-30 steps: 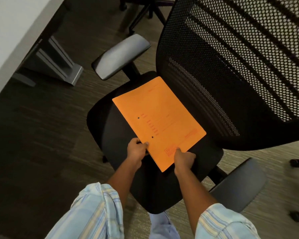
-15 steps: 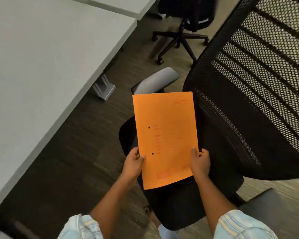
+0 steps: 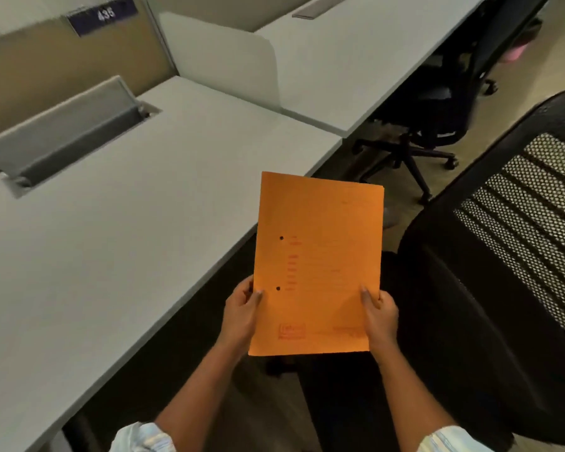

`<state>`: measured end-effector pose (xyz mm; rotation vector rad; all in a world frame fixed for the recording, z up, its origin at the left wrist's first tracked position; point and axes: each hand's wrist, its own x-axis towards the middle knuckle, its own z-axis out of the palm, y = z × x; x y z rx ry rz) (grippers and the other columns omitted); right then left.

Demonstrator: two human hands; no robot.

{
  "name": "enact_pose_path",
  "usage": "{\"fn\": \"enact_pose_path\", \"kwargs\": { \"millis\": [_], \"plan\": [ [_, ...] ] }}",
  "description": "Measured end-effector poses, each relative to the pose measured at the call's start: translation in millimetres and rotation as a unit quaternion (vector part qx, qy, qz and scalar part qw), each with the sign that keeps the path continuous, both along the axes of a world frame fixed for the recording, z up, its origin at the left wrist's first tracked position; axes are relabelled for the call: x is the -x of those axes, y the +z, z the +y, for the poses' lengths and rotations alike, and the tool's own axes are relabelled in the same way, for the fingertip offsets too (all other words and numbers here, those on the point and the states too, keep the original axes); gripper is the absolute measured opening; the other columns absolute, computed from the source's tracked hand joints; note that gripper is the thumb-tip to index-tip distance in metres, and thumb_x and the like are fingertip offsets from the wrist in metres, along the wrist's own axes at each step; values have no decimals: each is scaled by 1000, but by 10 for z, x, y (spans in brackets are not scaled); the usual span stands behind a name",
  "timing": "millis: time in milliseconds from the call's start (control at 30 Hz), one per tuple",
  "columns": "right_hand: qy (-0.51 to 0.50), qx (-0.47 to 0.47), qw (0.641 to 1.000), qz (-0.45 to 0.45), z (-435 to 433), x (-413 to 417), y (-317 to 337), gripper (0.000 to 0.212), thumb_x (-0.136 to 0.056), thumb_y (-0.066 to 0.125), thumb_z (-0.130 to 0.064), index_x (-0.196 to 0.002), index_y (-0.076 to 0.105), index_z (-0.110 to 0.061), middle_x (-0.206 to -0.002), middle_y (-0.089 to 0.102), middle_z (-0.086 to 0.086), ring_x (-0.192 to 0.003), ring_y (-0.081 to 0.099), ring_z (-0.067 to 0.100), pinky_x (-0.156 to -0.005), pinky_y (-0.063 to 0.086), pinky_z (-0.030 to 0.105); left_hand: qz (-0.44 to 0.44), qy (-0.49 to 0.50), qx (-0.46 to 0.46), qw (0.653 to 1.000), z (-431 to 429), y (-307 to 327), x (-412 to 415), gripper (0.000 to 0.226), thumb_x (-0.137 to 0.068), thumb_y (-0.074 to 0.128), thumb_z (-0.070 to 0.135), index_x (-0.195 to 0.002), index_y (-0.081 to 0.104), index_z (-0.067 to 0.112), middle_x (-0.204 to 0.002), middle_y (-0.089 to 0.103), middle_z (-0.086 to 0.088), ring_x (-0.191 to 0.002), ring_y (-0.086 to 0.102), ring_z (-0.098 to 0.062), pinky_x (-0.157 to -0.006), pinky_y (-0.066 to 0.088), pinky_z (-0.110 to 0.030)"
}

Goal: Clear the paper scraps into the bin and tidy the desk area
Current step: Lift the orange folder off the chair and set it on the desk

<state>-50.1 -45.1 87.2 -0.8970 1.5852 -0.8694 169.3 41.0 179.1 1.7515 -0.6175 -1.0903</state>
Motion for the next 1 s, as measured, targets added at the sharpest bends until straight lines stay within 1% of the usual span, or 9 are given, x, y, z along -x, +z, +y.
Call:
{"fn": "enact_pose_path", "kwargs": {
  "millis": [133, 267, 333, 467, 600, 667, 767, 900, 1000],
  "plan": [
    [0, 63, 998, -13, -104, -305, 460, 18, -88, 58, -46, -97, 56, -31, -94, 60, -11, -86, 58, 8, -63, 44, 29, -22, 63, 56, 996, 87, 364, -154, 20, -96, 49, 24, -107, 59, 37, -108, 68, 2, -94, 69, -16, -78, 58, -39],
    [65, 132, 989, -6, -120, -665, 901, 10, -91, 55, -42, -99, 55, -35, -92, 57, -16, -86, 56, 7, -63, 42, 27, -73, 199, 90, 973, 285, 737, -355, 24, -93, 55, 27, -115, 58, 36, -90, 64, 17, -72, 66, 1, -50, 49, -11],
    [129, 166, 977, -18, -76, -895, 1115, 7, -93, 54, -36, -100, 55, -38, -93, 57, -18, -86, 57, 7, -62, 41, 25, -84, 268, 95, 955, 460, 898, -518, 32, -92, 56, 27, -124, 56, 34, -85, 61, 22, -69, 66, -1, -48, 47, -13],
    [271, 216, 938, -24, 33, -1397, 1495, 42, -94, 55, -29, -135, 45, -22, -117, 56, -5, -104, 54, 13, -83, 46, 35, -116, 362, 100, 919, 906, 1177, -910, 33, -93, 55, 31, -126, 56, 35, -87, 57, 29, -74, 64, -2, -49, 46, -16],
    [443, 210, 868, -73, 238, -1910, 1852, 63, -87, 61, -43, -140, 26, -44, -131, 46, -12, -111, 54, 15, -89, 54, 43, -140, 450, 108, 875, 1395, 1388, -1350, 32, -93, 54, 35, -124, 58, 35, -90, 61, 25, -74, 64, -3, -48, 47, -17],
    [502, 216, 834, -79, 378, -2179, 1971, 71, -82, 61, -50, -136, 15, -56, -131, 40, -18, -108, 54, 12, -84, 56, 38, -156, 477, 112, 858, 1626, 1454, -1551, 32, -93, 53, 36, -124, 58, 35, -96, 64, 18, -74, 63, -3, -50, 47, -17],
    [536, 245, 804, -77, 611, -2594, 2057, 78, -80, 61, -52, -136, 6, -60, -130, 35, -26, -105, 53, 5, -81, 54, 27, -168, 508, 125, 836, 1905, 1522, -1821, 33, -93, 52, 36, -125, 57, 35, -100, 65, 12, -75, 63, -5, -52, 48, -17],
    [476, 281, 831, -64, 939, -3159, 2096, 71, -81, 61, -50, -137, 19, -52, -134, 43, -14, -106, 55, 13, -84, 52, 36, -193, 533, 135, 813, 2182, 1602, -2202, 33, -93, 53, 33, -126, 56, 34, -89, 63, 16, -71, 64, -7, -51, 48, -18],
    [423, 304, 852, -55, 1143, -3587, 2124, 64, -86, 61, -42, -141, 29, -41, -138, 50, -3, -109, 58, 21, -89, 52, 46, -201, 523, 133, 818, 2349, 1640, -2542, 33, -93, 55, 25, -126, 52, 25, -100, 64, 3, -75, 63, -9, -61, 49, -24]
  ]
}}
